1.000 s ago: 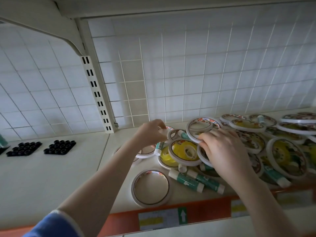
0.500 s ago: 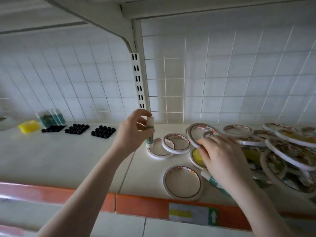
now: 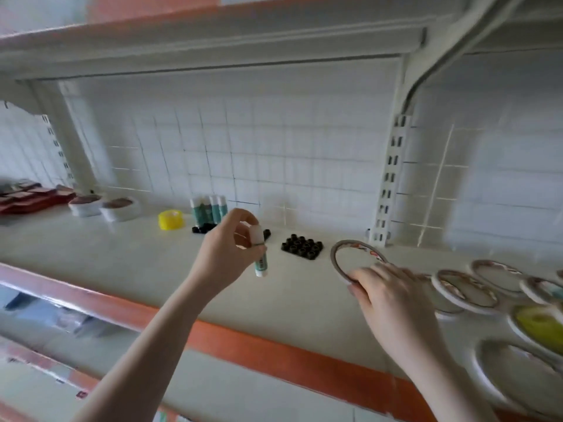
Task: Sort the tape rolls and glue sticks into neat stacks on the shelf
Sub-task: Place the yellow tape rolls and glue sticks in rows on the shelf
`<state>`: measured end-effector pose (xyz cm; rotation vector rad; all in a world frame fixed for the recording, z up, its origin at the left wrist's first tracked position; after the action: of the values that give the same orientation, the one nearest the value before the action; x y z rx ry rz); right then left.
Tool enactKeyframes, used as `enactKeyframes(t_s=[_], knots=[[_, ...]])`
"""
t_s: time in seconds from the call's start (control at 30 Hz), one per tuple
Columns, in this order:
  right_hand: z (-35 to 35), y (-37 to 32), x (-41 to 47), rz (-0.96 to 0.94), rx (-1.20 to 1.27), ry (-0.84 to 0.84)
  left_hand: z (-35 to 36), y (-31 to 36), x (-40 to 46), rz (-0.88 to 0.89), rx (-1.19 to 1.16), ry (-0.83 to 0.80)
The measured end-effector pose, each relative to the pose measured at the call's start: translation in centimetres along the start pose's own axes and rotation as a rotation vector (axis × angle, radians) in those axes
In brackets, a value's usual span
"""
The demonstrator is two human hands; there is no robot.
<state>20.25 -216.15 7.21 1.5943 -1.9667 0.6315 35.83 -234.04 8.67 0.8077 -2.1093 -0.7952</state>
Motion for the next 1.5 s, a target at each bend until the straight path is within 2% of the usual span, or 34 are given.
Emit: enactKeyframes(t_s=[0.2, 0.43, 0.7, 1.07, 1.5], knots=[[4.9, -7.7, 3.7, 0.005, 0.043, -0.013, -8.1, -7.0, 1.6, -0.003, 0.057, 0.026], [7.6, -11.6, 7.3, 0.005, 0.022, -0.04, -11.9, -11.3, 4.3, -0.031, 0.107, 0.004], [9.3, -12.6, 11.2, -0.027, -0.016, -0.024, -12.1, -12.3, 9.1, 0.003, 0.15, 0.027], [12.3, -14.9, 14.9, -0.063, -0.084, -0.053, -11.3, -14.3, 15.1, 0.066, 0.279, -0.032], [17.2, -15.8, 17.7, 0.034, -0.135, -0.142, -9.4, -16.2, 17.9, 0.194, 0.277, -0.128]])
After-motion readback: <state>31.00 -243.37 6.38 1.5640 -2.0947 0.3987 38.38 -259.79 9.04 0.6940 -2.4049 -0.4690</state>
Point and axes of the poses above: each hand's wrist, its own x-axis towards the middle knuckle, its own z-axis out of the palm, y = z × x, the point moved 10 cm from there along x, towards the middle knuckle, and after that the axes turned 8 degrees about -y, right-handed, at the moved point
